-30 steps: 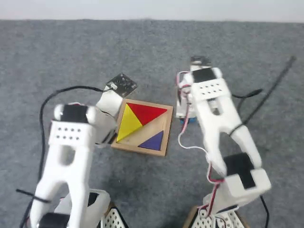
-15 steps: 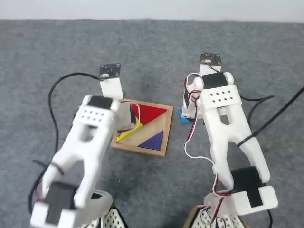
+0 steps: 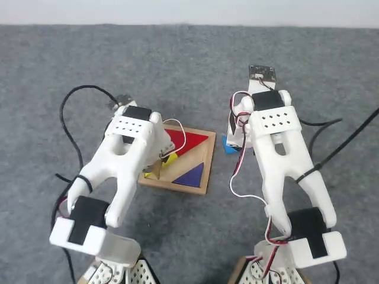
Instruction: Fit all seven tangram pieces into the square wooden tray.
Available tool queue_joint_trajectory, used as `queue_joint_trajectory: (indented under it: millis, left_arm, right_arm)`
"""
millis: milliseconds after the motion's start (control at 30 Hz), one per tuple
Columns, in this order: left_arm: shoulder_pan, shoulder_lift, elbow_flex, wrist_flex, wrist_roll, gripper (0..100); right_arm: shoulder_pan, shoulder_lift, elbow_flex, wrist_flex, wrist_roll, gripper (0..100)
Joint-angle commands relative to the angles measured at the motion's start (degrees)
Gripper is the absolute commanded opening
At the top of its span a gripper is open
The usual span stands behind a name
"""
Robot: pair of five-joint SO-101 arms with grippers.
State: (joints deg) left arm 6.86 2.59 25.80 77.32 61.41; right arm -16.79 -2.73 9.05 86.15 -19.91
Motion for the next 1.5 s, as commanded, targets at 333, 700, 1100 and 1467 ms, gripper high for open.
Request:
queue_joint_trajectory:
  millis: [333,700,1100,1467]
  left_arm:
    - [5.8,-0.4,1.2,0.4,24.7,1]
    - [4.5,-0.4,1.3,-2.5,27.1,2]
    - [4.4,-0.4,1.3,-2.2,27.0,2]
    - [1.9,-0.6,0.9,-2.1,26.9,2]
  right_arm:
    - [0.4,-3.9,-0.3,-0.8,0.5,13.3]
    - [0.4,-3.8,-0.2,-0.8,0.5,13.3]
    - [0.3,-3.8,-0.2,-0.8,0.6,13.3]
    - [0.3,-3.8,-0.2,-0.8,0.6,13.3]
